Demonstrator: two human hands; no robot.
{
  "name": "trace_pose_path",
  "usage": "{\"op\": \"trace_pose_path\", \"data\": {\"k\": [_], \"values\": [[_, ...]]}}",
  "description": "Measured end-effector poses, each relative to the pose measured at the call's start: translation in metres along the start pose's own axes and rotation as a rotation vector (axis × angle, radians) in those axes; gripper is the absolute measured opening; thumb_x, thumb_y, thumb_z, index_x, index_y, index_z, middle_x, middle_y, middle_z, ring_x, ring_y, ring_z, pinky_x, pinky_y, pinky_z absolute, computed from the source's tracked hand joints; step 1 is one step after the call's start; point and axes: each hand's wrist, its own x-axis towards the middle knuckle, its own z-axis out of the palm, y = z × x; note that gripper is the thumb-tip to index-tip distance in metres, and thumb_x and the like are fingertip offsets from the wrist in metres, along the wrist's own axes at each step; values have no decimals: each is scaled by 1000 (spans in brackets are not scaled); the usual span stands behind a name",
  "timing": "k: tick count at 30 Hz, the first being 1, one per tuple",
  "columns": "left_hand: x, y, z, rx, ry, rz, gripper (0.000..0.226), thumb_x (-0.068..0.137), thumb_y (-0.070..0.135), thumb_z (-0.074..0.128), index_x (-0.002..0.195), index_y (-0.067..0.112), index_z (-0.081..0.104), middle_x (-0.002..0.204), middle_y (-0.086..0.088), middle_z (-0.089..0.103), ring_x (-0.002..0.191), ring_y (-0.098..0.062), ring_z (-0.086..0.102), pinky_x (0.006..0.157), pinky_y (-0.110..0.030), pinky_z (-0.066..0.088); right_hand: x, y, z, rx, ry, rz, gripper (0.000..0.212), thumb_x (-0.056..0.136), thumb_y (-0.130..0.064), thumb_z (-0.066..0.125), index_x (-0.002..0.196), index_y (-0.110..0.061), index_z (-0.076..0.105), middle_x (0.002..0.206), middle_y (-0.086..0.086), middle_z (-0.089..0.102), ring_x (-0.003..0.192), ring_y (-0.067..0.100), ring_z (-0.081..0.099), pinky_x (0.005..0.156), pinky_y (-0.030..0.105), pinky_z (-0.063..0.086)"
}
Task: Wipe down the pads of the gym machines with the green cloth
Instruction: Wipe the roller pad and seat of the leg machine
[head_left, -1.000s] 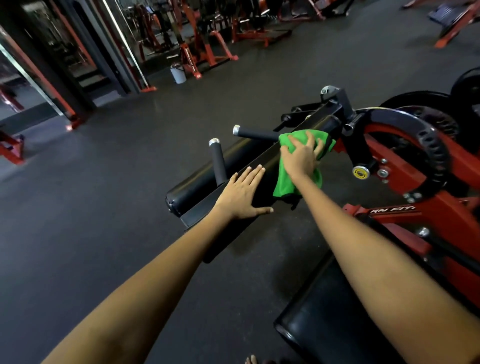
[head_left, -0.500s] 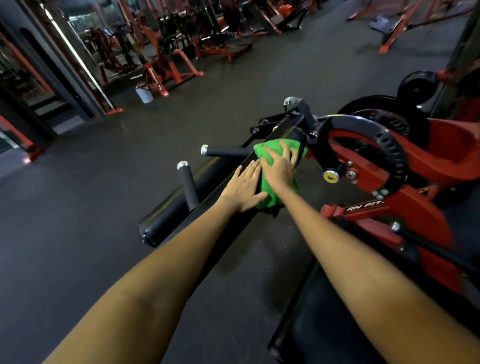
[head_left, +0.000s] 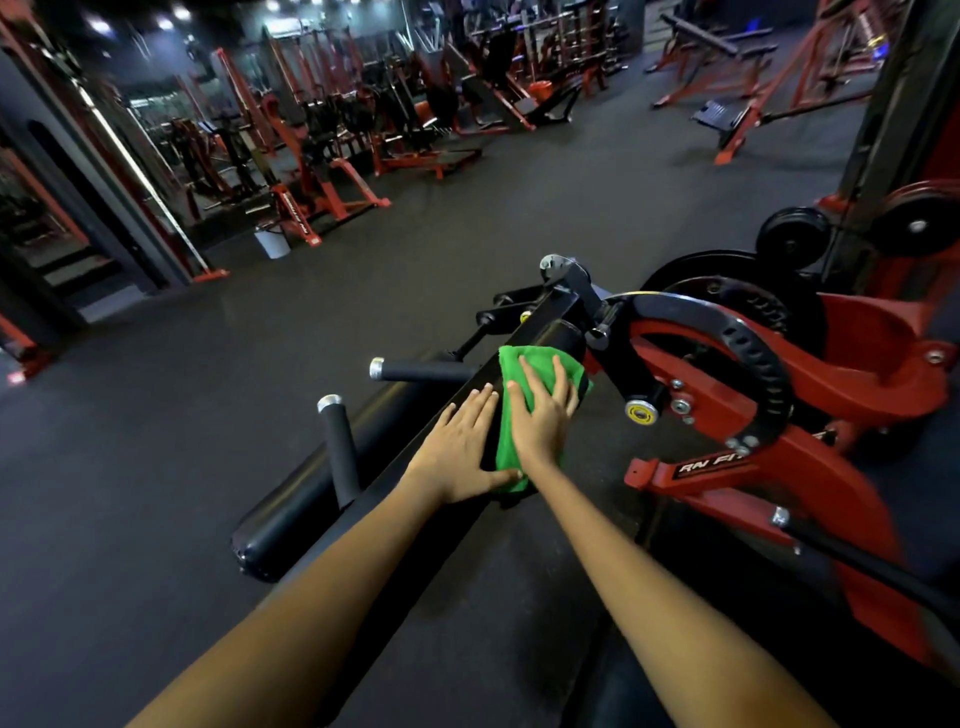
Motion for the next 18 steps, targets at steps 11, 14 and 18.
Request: {"op": "trace_pose_path", "data": {"k": [11,14,18], "values": [[2,-1,4,54,9,-14,133,52,97,11,151,9,-5,160,-3,-7,146,-12,-10,119,-33,-5,35,1,-1,14,-2,103,47,93,-44,46,138,-28,49,157,6,21,139,35,19,112,31,9],[3,-2,6,50,16,-14,139,46,101,0,151,10,-5,160,-1,-7,143,-8,-13,119,-32,-5,9,13,5,110,12,13,59,86,-51,38,133,-20,55,150,16,33,134,38,31,111,24,7],[3,-4,7,27,37,-18,125,59,94,-7,152,10,0,160,-2,-2,144,-8,-9,117,-30,-5,47,13,2,147,64,142,43,96,-32,51,137,-19,50,154,14,26,139,36,25,110,28,11]]}}
